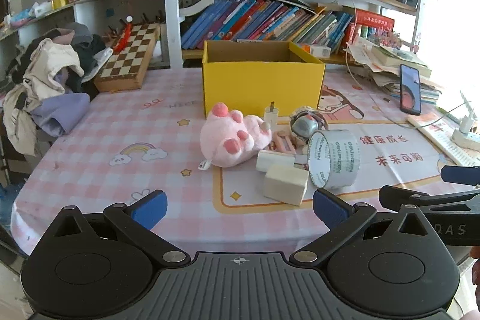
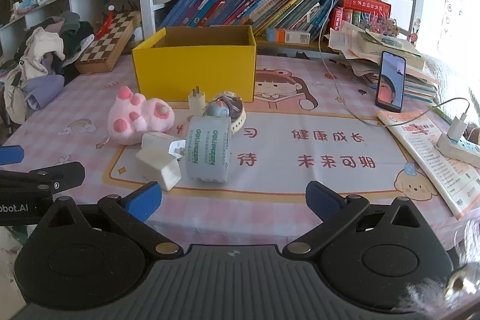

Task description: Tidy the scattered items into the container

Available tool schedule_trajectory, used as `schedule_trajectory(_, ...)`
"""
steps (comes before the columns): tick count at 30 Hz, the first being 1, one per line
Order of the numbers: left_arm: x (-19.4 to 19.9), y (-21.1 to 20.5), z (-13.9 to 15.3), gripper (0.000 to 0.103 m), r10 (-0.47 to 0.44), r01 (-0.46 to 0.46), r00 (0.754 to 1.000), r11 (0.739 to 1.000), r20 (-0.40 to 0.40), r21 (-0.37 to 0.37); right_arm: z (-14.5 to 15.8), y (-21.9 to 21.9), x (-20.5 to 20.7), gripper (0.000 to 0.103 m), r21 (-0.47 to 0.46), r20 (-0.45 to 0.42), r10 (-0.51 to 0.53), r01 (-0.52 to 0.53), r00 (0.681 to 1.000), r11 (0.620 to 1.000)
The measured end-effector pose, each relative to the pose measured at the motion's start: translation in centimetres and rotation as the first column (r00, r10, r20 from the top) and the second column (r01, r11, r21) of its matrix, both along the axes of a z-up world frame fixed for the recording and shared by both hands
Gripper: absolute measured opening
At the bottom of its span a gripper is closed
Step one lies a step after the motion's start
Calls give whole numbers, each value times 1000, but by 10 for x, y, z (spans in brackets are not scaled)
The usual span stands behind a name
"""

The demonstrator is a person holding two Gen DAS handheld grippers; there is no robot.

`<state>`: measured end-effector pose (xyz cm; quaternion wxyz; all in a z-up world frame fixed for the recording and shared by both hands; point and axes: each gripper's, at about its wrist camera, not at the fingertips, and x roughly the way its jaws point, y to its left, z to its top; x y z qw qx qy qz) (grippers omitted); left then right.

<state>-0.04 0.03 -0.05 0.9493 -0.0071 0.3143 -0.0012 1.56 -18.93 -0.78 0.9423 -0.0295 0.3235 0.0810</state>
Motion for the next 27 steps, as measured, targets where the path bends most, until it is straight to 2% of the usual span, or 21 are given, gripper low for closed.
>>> schedule_trajectory(27, 0, 3, -6, 103, -3, 3, 1000, 1000, -12, 7, -3, 5, 3, 103, -3, -15, 1, -1, 1000, 1000)
